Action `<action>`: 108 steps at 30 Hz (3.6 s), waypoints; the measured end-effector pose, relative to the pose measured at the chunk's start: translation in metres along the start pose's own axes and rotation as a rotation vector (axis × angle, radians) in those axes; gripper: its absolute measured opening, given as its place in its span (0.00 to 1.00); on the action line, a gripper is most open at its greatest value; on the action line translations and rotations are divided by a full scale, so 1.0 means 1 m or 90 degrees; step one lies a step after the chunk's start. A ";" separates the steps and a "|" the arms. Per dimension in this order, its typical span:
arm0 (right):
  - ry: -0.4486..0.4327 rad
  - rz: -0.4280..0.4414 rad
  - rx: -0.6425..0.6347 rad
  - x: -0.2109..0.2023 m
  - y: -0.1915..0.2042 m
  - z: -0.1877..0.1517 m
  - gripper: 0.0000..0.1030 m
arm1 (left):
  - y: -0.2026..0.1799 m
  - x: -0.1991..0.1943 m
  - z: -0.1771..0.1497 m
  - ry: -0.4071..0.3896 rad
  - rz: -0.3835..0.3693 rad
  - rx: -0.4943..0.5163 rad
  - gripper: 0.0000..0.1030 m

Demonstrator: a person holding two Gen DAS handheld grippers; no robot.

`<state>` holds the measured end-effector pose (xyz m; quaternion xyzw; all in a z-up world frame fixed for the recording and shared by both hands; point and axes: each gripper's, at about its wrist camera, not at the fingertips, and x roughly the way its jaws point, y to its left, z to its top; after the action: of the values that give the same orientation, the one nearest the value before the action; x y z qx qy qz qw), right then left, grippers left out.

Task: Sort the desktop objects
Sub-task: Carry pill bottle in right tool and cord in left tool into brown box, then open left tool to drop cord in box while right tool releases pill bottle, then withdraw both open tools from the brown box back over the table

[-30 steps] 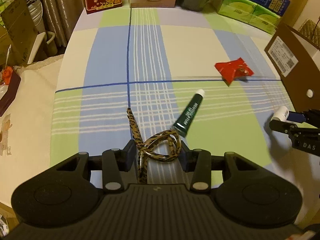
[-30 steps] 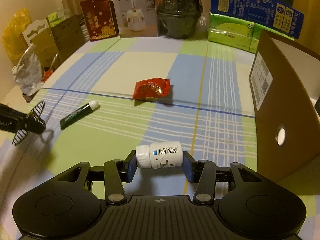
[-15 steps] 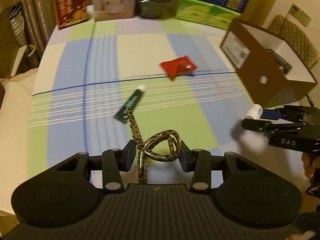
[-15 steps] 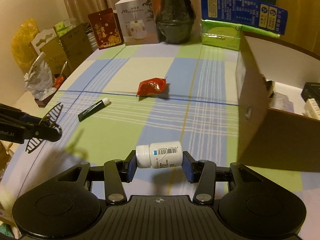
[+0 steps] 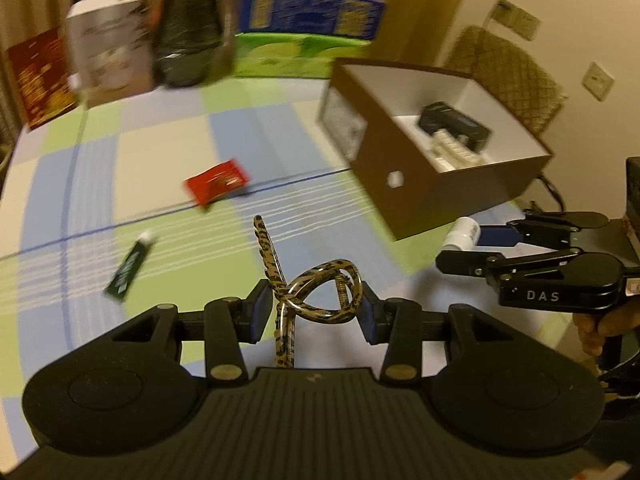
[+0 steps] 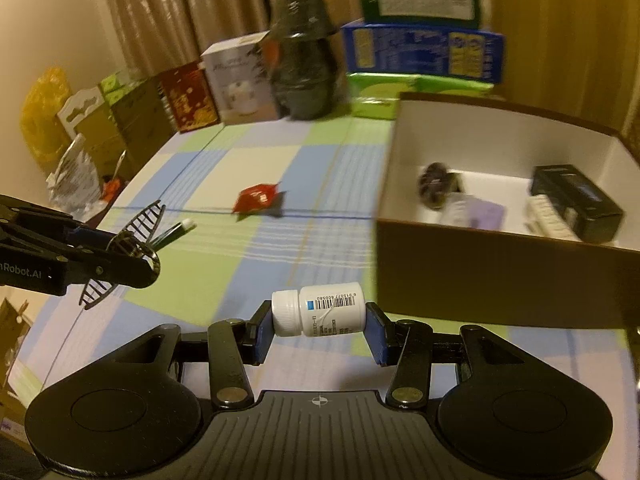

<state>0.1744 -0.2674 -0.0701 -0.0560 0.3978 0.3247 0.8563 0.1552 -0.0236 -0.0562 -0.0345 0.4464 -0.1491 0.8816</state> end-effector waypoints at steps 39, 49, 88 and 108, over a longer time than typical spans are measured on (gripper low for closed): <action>0.047 -0.085 0.012 -0.004 -0.264 0.073 0.43 | -0.183 0.209 0.178 0.048 -0.096 -0.022 0.38; 0.088 -0.069 -0.019 0.016 -0.274 0.078 0.43 | -0.190 0.257 0.174 0.119 -0.073 -0.029 0.38; 0.087 -0.051 -0.049 0.017 -0.262 0.085 0.80 | -0.182 0.234 0.179 0.088 -0.010 0.016 0.66; 0.004 -0.045 0.049 -0.046 -0.229 0.064 0.98 | -0.174 0.139 0.154 0.001 0.050 0.042 0.91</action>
<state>0.3318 -0.4474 -0.0309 -0.0379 0.4106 0.2781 0.8675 0.3152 -0.2411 -0.0386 0.0119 0.4428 -0.1291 0.8872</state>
